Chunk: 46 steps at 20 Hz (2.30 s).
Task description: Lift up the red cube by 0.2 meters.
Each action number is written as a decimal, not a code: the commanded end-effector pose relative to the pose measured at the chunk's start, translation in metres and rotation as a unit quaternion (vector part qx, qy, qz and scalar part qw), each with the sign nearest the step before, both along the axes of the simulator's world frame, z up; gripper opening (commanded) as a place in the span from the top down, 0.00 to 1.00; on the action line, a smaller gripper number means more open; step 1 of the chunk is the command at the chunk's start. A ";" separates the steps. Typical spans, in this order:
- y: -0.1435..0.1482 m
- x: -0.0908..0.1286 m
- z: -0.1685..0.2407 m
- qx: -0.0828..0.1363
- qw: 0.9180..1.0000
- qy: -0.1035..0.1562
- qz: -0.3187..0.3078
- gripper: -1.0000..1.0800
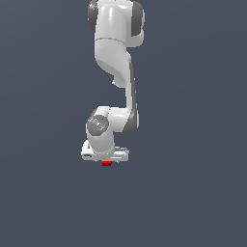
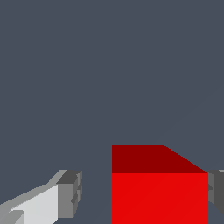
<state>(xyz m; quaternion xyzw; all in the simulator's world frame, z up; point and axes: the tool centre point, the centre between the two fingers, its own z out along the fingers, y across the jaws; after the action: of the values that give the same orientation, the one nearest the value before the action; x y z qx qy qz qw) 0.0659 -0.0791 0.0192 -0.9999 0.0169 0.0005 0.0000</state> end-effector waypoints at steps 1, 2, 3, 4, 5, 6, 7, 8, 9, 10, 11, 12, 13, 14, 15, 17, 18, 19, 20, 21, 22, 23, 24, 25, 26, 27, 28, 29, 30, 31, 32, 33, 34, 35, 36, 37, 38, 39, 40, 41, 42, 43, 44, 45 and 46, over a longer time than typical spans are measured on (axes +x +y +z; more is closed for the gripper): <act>0.000 0.001 0.000 0.000 1.000 -0.001 0.000 0.04; 0.000 0.001 0.000 0.000 1.000 -0.001 0.000 0.04; 0.000 0.001 0.001 0.000 1.000 -0.001 0.000 0.04; 0.000 0.001 0.001 0.000 1.000 -0.001 0.000 1.00; 0.000 0.001 0.001 0.000 1.000 -0.001 0.000 1.00; 0.000 0.001 0.001 0.000 1.000 -0.001 0.000 1.00; 0.000 0.001 0.001 0.000 1.000 -0.001 0.000 1.00; 0.000 0.001 0.001 0.000 1.000 -0.001 0.000 1.00; 0.000 0.001 0.001 0.000 1.000 -0.001 0.000 1.00; 0.000 0.001 0.001 0.000 1.000 -0.001 0.000 1.00; 0.000 0.001 0.001 0.000 1.000 -0.001 0.000 1.00; 0.000 0.001 0.001 0.000 1.000 -0.001 0.000 1.00; 0.000 0.001 0.001 0.000 1.000 -0.001 0.000 1.00; 0.000 0.001 0.001 0.000 1.000 -0.001 0.000 1.00; 0.000 0.001 0.001 0.000 1.000 -0.001 0.000 1.00; 0.000 0.001 0.004 0.000 1.000 -0.001 0.000 1.00; 0.000 0.001 0.006 0.000 1.000 -0.001 0.000 1.00; 0.000 0.001 0.008 0.000 1.000 -0.001 0.000 1.00; 0.000 0.000 0.012 0.000 1.000 -0.001 0.000 1.00; 0.000 0.000 0.016 0.000 1.000 -0.001 0.000 1.00; 0.000 0.000 0.020 0.000 1.000 -0.001 0.000 1.00; 0.000 0.000 0.026 0.000 1.000 -0.001 0.000 1.00; 0.000 0.000 0.032 0.000 1.000 -0.001 0.000 1.00; 0.000 0.000 0.039 0.000 1.000 -0.001 0.000 1.00; 0.000 -0.001 0.046 0.000 1.000 -0.001 0.000 1.00; 0.000 -0.001 0.055 0.000 1.000 -0.001 0.000 1.00; 0.000 -0.001 0.064 0.000 1.000 -0.001 0.000 1.00; 0.000 -0.001 0.073 0.000 1.000 -0.001 0.000 1.00; 0.000 -0.002 0.083 0.000 1.000 -0.001 0.000 1.00; 0.000 -0.002 0.094 0.000 1.000 -0.001 0.000 1.00; 0.000 -0.002 0.105 0.000 1.000 -0.001 0.000 1.00; 0.000 -0.002 0.116 0.000 1.000 -0.001 0.000 1.00; 0.000 -0.002 0.126 0.000 1.000 -0.001 0.000 1.00; 0.000 -0.002 0.136 0.000 1.000 -0.001 0.000 1.00; 0.000 -0.002 0.146 0.000 1.000 -0.001 0.000 1.00; 0.000 -0.002 0.155 0.000 1.000 -0.001 0.000 1.00; 0.000 -0.002 0.164 0.000 1.000 -0.001 0.000 1.00; 0.000 -0.002 0.172 0.000 1.000 -0.001 0.000 1.00; 0.000 -0.002 0.179 0.000 1.000 -0.001 0.000 1.00; 0.000 -0.002 0.186 0.000 1.000 -0.001 0.000 1.00; 0.000 -0.001 0.192 0.000 1.000 -0.001 0.000 1.00; 0.000 -0.001 0.197 0.000 1.000 -0.001 0.000 1.00; 0.000 -0.001 0.202 0.000 1.000 -0.001 0.000 1.00; 0.000 -0.001 0.206 0.000 1.000 -0.001 0.000 1.00; 0.000 -0.001 0.209 0.000 1.000 -0.001 0.000 1.00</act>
<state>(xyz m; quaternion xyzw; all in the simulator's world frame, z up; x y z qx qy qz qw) 0.0653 -0.0790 0.2219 -0.9999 0.0169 -0.0006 0.0000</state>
